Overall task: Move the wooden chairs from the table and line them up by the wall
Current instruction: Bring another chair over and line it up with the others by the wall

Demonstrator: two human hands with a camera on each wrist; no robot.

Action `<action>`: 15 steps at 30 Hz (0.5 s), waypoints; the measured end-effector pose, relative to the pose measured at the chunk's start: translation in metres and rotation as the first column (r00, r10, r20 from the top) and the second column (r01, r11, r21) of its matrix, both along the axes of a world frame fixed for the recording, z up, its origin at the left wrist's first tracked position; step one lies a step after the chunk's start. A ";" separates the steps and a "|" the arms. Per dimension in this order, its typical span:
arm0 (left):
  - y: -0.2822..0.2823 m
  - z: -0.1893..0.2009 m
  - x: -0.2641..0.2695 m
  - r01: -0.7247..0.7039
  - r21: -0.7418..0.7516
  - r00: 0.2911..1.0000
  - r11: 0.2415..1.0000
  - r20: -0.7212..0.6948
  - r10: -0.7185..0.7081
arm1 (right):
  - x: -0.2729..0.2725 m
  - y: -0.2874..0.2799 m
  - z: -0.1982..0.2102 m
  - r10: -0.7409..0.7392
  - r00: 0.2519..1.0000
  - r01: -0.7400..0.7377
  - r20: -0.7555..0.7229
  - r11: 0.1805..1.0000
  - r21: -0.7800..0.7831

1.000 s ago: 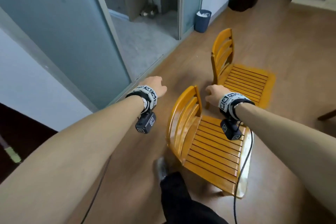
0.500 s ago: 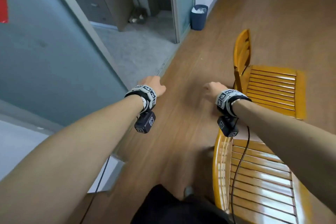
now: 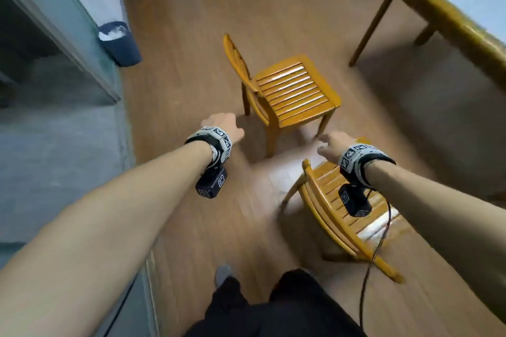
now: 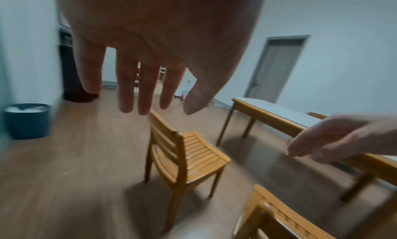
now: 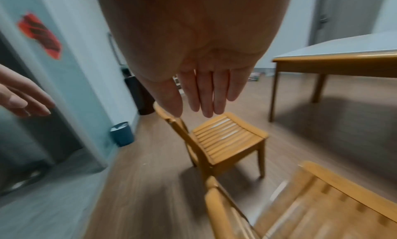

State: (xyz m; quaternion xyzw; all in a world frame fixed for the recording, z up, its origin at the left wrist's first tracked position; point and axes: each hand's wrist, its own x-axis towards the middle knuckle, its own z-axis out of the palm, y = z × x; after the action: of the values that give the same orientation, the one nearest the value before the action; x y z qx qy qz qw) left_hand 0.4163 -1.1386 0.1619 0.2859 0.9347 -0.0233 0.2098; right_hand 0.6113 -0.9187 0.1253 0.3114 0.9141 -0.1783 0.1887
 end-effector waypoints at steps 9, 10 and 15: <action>0.146 -0.038 0.100 0.444 0.157 0.875 0.882 0.135 -0.465 | 0.167 0.012 -0.015 -0.519 0.846 0.522 0.124 0.853 0.012; 0.157 -0.045 0.110 0.481 0.142 0.856 0.865 0.136 -0.499 | 0.180 0.012 -0.021 -0.555 0.823 0.558 0.122 0.830 0.007; 0.184 -0.083 0.141 0.644 0.064 0.751 0.763 0.137 -0.646 | 0.214 -0.016 -0.065 -0.698 0.703 0.711 0.139 0.698 -0.090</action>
State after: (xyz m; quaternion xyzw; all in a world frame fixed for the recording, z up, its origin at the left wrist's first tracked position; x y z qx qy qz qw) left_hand 0.5577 -0.9548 0.0785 0.5926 0.7605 -0.0665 0.2569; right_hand 0.8253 -0.9345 0.0602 0.6318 0.7008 -0.2843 0.1700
